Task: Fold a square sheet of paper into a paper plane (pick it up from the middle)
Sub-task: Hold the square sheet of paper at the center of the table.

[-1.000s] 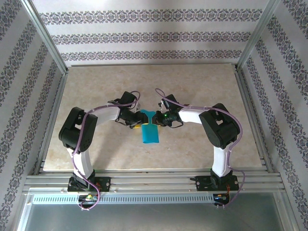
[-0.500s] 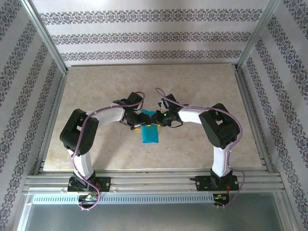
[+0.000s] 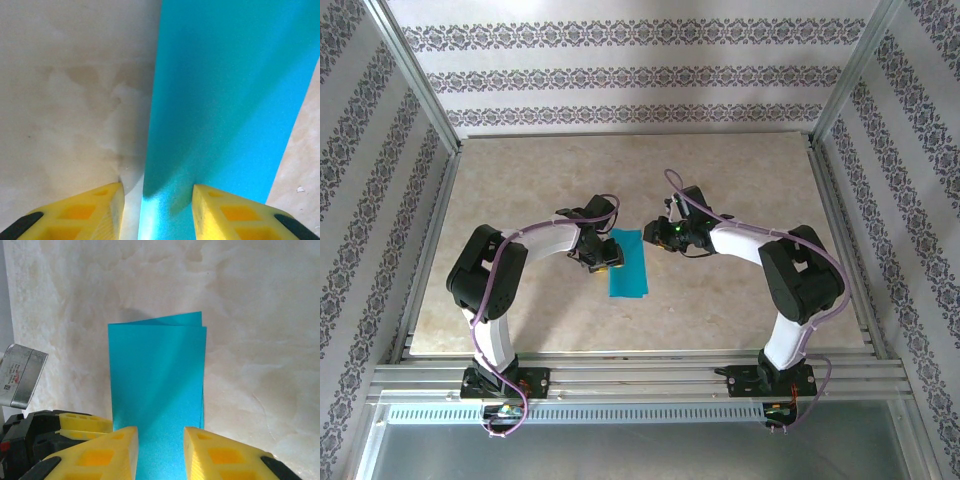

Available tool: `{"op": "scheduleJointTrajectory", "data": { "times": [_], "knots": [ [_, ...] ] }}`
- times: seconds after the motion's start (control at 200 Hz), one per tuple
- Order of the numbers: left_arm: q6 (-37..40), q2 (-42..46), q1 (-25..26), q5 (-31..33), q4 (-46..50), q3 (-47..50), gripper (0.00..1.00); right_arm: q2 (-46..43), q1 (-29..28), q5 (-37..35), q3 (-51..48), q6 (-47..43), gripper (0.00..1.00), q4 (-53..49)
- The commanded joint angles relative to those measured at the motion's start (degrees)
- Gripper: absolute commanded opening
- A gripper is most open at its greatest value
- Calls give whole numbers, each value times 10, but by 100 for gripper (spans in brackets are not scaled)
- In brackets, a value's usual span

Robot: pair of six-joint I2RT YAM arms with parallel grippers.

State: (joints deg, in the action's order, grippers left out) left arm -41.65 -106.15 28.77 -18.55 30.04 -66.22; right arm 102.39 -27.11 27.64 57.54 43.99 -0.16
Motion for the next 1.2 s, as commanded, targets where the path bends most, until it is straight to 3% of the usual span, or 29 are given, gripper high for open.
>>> {"op": "scheduleJointTrajectory", "data": {
  "times": [0.0, 0.25, 0.989, 1.194],
  "knots": [
    [-12, -10, -6, 15, 20, 7, 43, -4, -1, -15, -15, 0, 31, 6],
    [-49, -22, -5, 36, 38, 4, 46, 0, -2, -23, -21, 9, 30, 14],
    [-15, -56, -5, 39, 69, -6, 49, 27, -23, -9, 0, -5, 30, 3],
    [-13, -66, -5, 41, 75, -11, 49, 46, -36, 3, 23, -15, 22, -13]
  ]
}}
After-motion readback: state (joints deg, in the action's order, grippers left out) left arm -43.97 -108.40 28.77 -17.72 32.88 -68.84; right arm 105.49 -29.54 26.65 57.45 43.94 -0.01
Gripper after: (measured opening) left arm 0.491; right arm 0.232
